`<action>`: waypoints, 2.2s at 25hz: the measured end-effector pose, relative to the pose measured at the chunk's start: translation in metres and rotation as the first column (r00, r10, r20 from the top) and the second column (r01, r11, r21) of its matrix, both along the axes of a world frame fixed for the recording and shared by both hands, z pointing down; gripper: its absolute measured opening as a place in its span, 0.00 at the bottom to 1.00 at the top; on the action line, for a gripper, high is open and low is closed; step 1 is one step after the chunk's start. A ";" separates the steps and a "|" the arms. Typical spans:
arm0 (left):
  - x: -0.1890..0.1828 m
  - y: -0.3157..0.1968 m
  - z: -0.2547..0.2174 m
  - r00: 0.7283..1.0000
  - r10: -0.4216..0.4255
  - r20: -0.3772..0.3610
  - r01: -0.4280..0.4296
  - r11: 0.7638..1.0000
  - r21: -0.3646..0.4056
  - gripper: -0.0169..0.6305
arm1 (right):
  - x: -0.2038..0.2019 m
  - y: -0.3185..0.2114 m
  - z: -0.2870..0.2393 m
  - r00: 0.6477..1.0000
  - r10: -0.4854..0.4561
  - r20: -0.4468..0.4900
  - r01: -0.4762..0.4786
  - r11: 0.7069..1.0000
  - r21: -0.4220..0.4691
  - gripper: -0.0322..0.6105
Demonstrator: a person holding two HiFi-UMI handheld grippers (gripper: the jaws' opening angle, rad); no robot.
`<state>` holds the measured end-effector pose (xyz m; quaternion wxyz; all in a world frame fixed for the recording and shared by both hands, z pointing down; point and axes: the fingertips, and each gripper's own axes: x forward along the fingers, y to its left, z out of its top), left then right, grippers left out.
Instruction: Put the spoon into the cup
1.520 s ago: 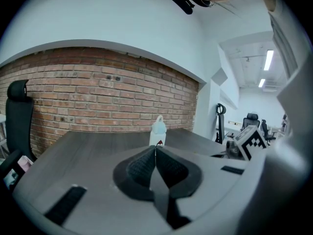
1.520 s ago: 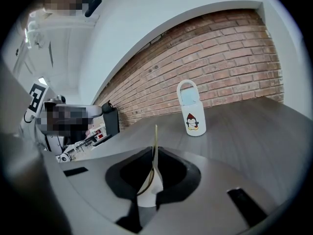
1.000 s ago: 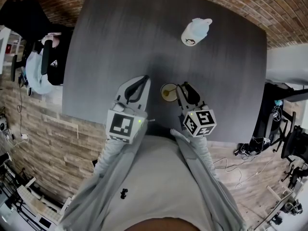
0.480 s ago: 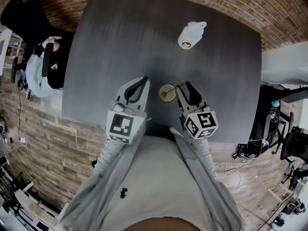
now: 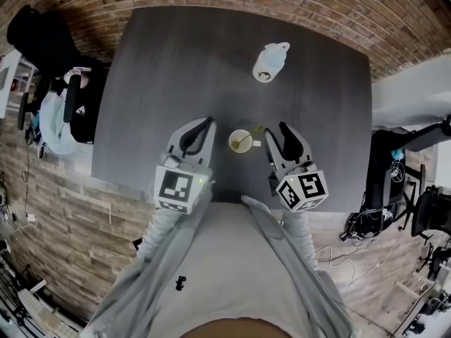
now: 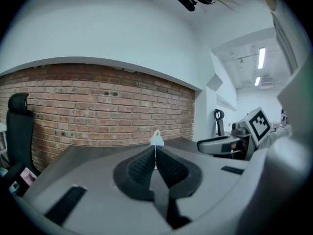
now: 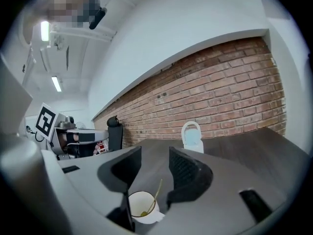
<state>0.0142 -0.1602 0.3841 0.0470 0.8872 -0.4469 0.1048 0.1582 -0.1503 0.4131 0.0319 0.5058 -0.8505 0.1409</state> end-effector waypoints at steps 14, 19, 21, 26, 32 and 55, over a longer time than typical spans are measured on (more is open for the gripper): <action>-0.004 0.017 -0.026 1.000 -0.002 -0.008 0.002 0.998 0.064 0.06 | 0.006 0.032 -0.058 0.997 -0.046 -0.058 0.055 0.986 0.159 0.31; -0.005 0.019 -0.029 1.000 -0.001 -0.010 0.002 0.997 0.075 0.06 | 0.012 0.043 -0.067 0.998 -0.020 -0.054 0.030 0.982 0.188 0.28; -0.008 0.020 -0.030 1.000 -0.006 -0.012 0.007 0.997 0.078 0.06 | 0.014 0.046 -0.069 0.998 -0.003 -0.062 0.015 0.980 0.201 0.24; -0.011 0.020 -0.028 1.000 -0.013 -0.014 0.014 0.998 0.069 0.06 | 0.020 0.051 -0.072 0.994 0.045 -0.095 -0.022 0.973 0.228 0.09; -0.014 0.019 -0.023 1.000 -0.011 -0.027 0.012 0.998 0.055 0.06 | 0.021 0.049 -0.069 0.992 0.053 -0.114 -0.026 0.975 0.223 0.08; -0.013 0.006 -0.013 1.000 -0.021 -0.004 0.021 1.000 0.023 0.06 | 0.024 0.030 -0.054 0.996 0.048 -0.076 -0.033 0.982 0.186 0.08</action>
